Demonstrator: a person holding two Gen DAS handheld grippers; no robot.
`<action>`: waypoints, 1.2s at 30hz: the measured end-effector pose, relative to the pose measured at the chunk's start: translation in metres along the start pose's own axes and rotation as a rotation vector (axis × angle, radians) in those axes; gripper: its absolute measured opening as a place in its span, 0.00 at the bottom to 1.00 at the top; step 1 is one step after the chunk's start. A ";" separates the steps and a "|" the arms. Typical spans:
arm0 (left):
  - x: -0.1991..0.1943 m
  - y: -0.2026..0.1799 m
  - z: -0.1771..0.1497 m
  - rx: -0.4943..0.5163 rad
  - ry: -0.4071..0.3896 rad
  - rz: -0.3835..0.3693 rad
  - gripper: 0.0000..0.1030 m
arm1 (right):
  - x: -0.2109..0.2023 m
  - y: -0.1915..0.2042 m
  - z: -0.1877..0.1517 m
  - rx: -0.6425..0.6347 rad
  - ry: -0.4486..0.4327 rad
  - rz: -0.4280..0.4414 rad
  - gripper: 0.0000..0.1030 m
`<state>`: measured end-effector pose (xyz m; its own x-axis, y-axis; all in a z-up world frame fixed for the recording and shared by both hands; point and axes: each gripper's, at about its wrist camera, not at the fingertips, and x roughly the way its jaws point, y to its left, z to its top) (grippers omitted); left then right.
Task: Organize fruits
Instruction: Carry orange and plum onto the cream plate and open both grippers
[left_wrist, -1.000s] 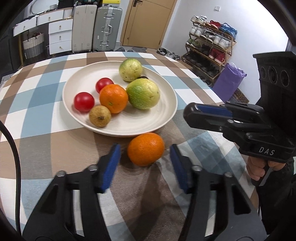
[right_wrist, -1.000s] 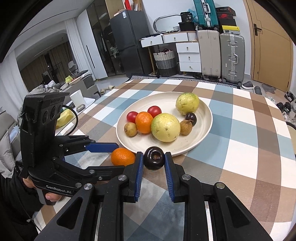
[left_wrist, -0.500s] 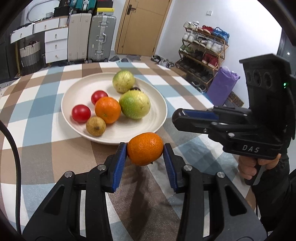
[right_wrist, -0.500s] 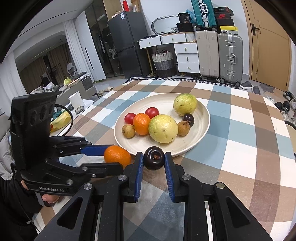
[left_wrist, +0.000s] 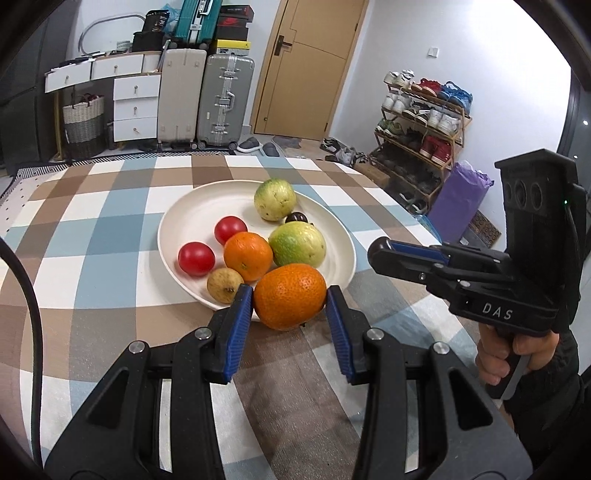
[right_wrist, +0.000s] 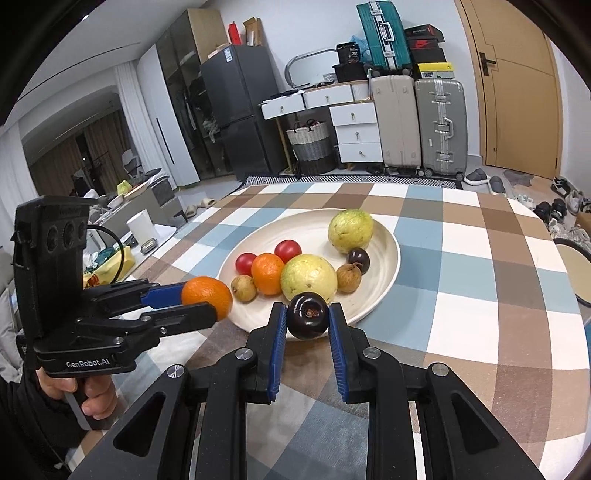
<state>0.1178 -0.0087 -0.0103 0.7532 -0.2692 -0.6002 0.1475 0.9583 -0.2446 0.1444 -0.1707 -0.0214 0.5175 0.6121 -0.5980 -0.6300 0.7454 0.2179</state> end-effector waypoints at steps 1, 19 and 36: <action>0.000 -0.001 0.001 0.008 -0.005 0.011 0.37 | 0.001 0.000 0.000 0.004 -0.003 -0.006 0.23; 0.019 -0.004 0.007 0.027 -0.053 0.092 0.37 | 0.017 0.010 0.001 0.021 -0.014 -0.015 0.23; 0.013 0.001 0.004 0.012 -0.083 0.100 0.46 | 0.020 0.015 0.000 -0.008 -0.027 -0.043 0.38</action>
<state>0.1305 -0.0111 -0.0150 0.8151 -0.1643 -0.5556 0.0769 0.9812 -0.1772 0.1453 -0.1474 -0.0304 0.5593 0.5866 -0.5857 -0.6112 0.7691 0.1866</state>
